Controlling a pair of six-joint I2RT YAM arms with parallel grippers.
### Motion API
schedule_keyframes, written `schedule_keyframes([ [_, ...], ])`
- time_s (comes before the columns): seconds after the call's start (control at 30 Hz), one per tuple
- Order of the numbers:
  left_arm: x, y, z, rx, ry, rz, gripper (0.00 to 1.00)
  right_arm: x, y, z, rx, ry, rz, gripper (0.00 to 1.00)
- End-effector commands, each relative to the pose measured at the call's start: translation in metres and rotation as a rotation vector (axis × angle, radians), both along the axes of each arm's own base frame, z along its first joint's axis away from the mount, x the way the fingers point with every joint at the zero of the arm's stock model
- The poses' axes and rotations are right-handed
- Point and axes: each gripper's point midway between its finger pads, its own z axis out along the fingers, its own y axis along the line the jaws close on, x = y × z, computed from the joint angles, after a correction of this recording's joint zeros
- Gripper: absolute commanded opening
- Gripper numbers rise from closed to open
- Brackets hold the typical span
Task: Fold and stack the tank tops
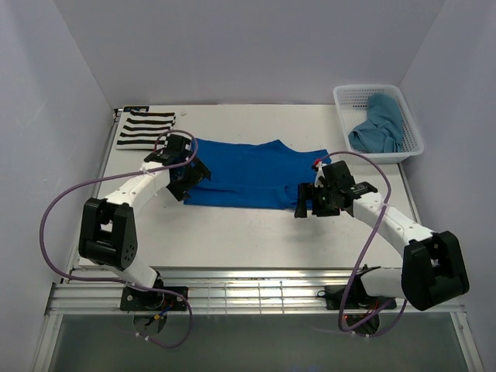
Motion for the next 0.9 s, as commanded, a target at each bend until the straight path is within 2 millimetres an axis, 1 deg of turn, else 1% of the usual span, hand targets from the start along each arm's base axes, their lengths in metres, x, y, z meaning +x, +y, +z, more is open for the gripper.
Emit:
schedule_keyframes([
  [0.0, -0.008, -0.014, 0.003, -0.02, -0.02, -0.058, 0.98, -0.01, -0.012, -0.006, -0.009, 0.024, -0.05, 0.9],
  [0.13, -0.008, -0.016, -0.001, -0.014, -0.017, -0.068, 0.98, -0.008, -0.023, -0.015, -0.039, 0.042, -0.077, 0.9],
  [0.17, -0.009, -0.015, -0.005, -0.008, -0.006, -0.07, 0.98, -0.005, -0.027, -0.019, -0.048, 0.054, -0.084, 0.9],
  [0.23, -0.008, -0.014, -0.007, 0.0, -0.005, -0.068, 0.98, -0.001, -0.03, -0.02, -0.058, 0.06, -0.088, 0.9],
  [0.33, -0.006, -0.012, -0.01, 0.015, -0.001, -0.064, 0.98, 0.011, -0.035, -0.02, -0.072, 0.051, -0.081, 0.9],
  [0.37, -0.005, -0.011, -0.011, 0.019, 0.003, -0.063, 0.98, 0.014, -0.036, -0.024, -0.082, 0.064, -0.082, 0.9],
  [0.43, -0.004, -0.011, -0.013, 0.026, 0.006, -0.06, 0.98, 0.023, -0.04, -0.023, -0.089, 0.056, -0.084, 0.9],
  [0.47, -0.003, -0.011, -0.014, 0.027, 0.007, -0.059, 0.98, 0.026, -0.041, -0.025, -0.095, 0.063, -0.084, 0.9],
  [0.63, 0.002, -0.01, -0.02, 0.042, 0.019, -0.054, 0.98, 0.052, -0.047, -0.018, -0.093, 0.023, -0.103, 0.9],
  [0.73, 0.006, -0.01, -0.023, 0.049, 0.024, -0.051, 0.98, 0.065, -0.05, -0.018, -0.088, 0.021, -0.117, 0.9],
  [0.77, 0.006, -0.01, -0.024, 0.049, 0.027, -0.05, 0.98, 0.067, -0.051, -0.022, -0.089, 0.031, -0.118, 0.9],
  [0.83, 0.008, -0.01, -0.025, 0.05, 0.03, -0.048, 0.98, 0.075, -0.053, -0.023, -0.074, 0.026, -0.124, 0.9],
  [0.87, 0.009, -0.01, -0.026, 0.053, 0.029, -0.047, 0.98, 0.076, -0.052, -0.029, -0.072, 0.044, -0.125, 0.9],
])
